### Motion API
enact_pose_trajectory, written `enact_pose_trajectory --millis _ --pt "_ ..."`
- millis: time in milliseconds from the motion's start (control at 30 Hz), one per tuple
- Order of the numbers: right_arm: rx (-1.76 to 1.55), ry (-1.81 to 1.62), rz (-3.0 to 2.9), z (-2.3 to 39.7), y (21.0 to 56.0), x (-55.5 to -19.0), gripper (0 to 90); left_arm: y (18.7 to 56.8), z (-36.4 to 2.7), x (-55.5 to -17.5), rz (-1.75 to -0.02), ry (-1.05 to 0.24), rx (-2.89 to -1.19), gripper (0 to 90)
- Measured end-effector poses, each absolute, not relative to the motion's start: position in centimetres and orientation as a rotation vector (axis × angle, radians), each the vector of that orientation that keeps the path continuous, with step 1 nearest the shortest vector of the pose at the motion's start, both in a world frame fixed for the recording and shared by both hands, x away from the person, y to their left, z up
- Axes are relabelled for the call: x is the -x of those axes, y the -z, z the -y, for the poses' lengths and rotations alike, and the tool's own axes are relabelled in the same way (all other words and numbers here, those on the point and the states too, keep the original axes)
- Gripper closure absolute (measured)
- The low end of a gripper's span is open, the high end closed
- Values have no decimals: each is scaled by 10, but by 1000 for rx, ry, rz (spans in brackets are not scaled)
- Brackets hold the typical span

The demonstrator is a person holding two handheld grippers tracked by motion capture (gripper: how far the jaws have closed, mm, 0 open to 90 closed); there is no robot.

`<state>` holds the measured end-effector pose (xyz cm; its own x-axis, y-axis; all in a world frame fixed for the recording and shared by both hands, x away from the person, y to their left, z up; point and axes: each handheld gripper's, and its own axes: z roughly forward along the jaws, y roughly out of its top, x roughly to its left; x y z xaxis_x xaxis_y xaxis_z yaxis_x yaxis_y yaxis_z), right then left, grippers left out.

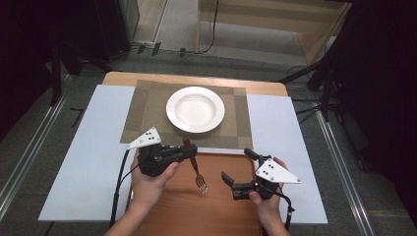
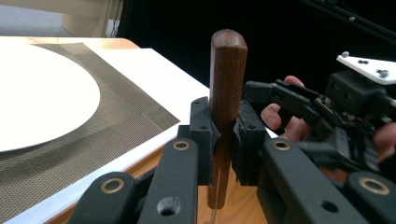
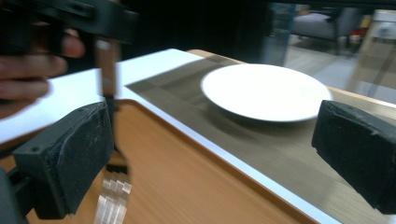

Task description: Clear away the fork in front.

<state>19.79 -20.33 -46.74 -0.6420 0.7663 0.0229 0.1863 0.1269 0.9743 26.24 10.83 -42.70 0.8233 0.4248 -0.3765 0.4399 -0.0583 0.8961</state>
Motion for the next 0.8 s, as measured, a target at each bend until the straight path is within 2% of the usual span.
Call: enact_pose_trajectory --millis 800 --pt "-1074 -1409 -1755 287 480 -187 0 434 -159 -259 -716 73 -1665 791"
